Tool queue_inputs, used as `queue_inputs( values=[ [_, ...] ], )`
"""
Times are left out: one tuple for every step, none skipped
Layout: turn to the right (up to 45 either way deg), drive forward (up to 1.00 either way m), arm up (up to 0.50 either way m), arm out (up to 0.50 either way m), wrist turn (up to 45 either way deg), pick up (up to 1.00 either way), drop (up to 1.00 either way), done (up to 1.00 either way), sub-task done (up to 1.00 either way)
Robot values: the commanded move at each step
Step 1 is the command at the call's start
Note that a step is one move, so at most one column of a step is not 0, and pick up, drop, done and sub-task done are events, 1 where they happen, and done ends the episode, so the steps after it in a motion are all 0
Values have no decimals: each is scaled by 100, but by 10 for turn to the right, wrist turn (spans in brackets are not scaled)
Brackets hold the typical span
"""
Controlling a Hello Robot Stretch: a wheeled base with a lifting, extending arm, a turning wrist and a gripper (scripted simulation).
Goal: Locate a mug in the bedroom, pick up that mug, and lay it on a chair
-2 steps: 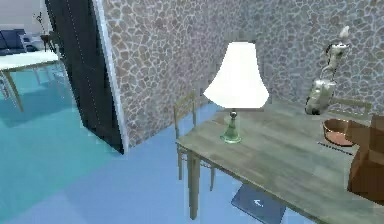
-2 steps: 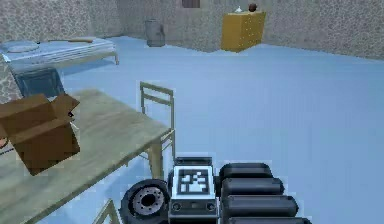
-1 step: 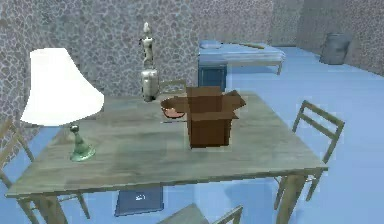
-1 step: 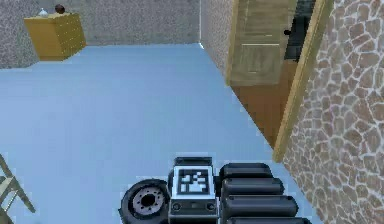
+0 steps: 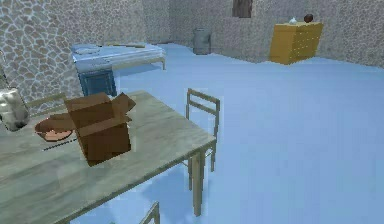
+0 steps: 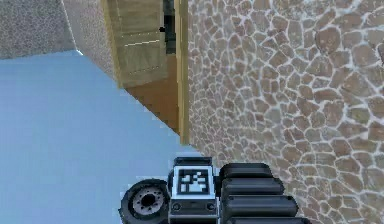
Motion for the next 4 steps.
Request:
queue_inputs(
  values=[
    [0, 20, 0, 0, 0, 0, 0, 0, 0],
    [-450, 0, 0, 0, 0, 0, 0, 0, 0],
    [-450, 0, 0, 0, 0, 0, 0, 0, 0],
    [-450, 0, 0, 0, 0, 0, 0, 0, 0]
  ],
)
